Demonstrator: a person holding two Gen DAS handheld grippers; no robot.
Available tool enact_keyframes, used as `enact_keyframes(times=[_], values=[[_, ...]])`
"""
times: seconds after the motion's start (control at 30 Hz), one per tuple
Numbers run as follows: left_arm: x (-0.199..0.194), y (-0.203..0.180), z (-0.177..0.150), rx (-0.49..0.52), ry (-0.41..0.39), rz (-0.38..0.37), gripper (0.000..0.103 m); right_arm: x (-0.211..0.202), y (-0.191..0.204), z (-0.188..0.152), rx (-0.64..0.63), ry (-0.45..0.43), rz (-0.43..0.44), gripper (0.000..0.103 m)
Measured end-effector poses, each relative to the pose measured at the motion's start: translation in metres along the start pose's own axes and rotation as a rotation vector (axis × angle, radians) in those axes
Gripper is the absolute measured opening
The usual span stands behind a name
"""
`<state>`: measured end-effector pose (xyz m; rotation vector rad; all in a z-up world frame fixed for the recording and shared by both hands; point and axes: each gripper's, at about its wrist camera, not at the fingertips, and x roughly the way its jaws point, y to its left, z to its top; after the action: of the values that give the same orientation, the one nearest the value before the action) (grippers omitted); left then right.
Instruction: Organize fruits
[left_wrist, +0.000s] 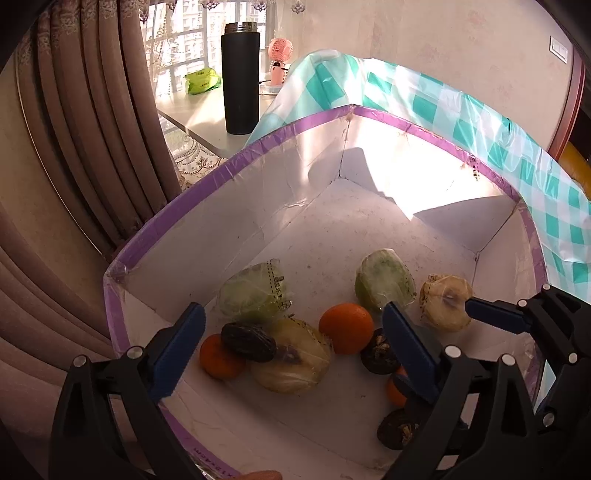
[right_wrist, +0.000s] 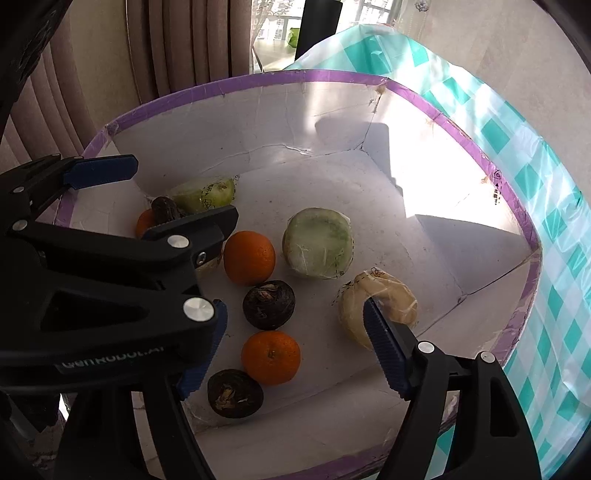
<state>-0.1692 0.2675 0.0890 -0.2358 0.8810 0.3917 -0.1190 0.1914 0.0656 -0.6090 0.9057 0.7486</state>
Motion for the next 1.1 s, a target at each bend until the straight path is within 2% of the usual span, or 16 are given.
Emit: enact_keyframes(times=[1.1], values=[[0.0028,-0.0010,-0.0013,0.003,0.021,0.013,0.097,-0.0011,0.0035,-0.0012,-0.004,-0.002,0.002,0.078]])
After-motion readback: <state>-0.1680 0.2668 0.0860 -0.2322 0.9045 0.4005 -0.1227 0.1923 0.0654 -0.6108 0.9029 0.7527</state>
